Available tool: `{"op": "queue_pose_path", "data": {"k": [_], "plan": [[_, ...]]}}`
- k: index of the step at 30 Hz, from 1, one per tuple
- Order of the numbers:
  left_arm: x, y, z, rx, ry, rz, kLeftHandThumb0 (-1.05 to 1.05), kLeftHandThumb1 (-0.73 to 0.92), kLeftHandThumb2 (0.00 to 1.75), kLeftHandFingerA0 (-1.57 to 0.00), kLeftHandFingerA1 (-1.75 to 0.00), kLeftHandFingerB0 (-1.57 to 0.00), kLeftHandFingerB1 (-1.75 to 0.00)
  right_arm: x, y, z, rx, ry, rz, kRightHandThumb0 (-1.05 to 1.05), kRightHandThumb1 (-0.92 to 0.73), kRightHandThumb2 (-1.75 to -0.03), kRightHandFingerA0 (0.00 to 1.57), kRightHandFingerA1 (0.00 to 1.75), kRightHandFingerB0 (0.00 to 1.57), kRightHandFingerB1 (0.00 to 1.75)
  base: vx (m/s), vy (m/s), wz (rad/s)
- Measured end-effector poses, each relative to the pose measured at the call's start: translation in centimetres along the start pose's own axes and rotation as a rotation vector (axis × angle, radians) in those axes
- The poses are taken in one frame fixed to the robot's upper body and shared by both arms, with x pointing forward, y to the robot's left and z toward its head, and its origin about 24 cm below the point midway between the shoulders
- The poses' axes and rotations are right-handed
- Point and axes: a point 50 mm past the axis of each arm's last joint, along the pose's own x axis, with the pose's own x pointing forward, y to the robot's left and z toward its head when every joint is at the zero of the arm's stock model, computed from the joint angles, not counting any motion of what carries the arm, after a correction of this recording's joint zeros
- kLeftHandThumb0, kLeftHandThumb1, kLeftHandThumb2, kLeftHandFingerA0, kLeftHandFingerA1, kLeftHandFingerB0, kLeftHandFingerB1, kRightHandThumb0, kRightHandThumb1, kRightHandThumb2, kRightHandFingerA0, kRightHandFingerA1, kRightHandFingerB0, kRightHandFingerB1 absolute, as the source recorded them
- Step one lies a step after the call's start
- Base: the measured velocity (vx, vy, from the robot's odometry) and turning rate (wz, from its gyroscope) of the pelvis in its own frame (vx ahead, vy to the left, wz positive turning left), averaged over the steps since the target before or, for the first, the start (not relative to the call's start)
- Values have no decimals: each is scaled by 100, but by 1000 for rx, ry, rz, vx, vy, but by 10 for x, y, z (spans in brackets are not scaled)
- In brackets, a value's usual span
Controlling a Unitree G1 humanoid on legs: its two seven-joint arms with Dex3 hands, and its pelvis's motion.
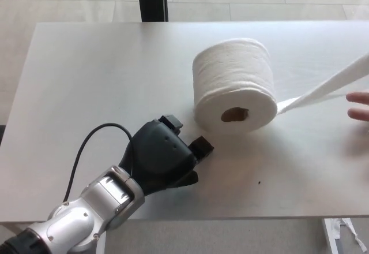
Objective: A toilet paper roll is kept in the middle of the desk infront of the robot. The robot places its left hand on the top of the toilet paper roll to hold it still and uses its right hand to tear off a piece of toilet paper from it and hands the paper to a person
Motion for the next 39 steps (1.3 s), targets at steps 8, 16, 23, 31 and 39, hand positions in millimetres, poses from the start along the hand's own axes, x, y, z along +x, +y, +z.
{"op": "queue_pose_path", "data": {"k": [8,16,23,31,39], "plan": [[-3,-1,1,-12,5,-7,-60,80,64,-70,-55,-56,-45,-3,15,14,-8,-33,53,-26,-54,-121,113,175,90,172,0,0,0],[-4,-2,1,-6,-1,-3,-60,80,64,-72,-56,-57,-45,-7,36,15,-34,-33,114,-31,-68,-100,110,175,87,164,0,0,0],[-7,-4,1,-7,6,-3,-61,81,65,-75,-57,-55,-44,-11,45,21,-14,-46,157,-26,-63,-112,115,175,92,166,0,0,0],[-8,-2,4,-5,0,6,-58,81,64,-67,-57,-54,-46,-20,21,-10,-295,-53,256,-16,-44,-130,102,175,80,155,0,0,0],[-9,-1,5,-15,0,15,-56,84,65,-58,-55,-48,-45,-21,-22,-72,-626,96,305,-31,-74,-87,90,175,69,165,0,0,0]]}}
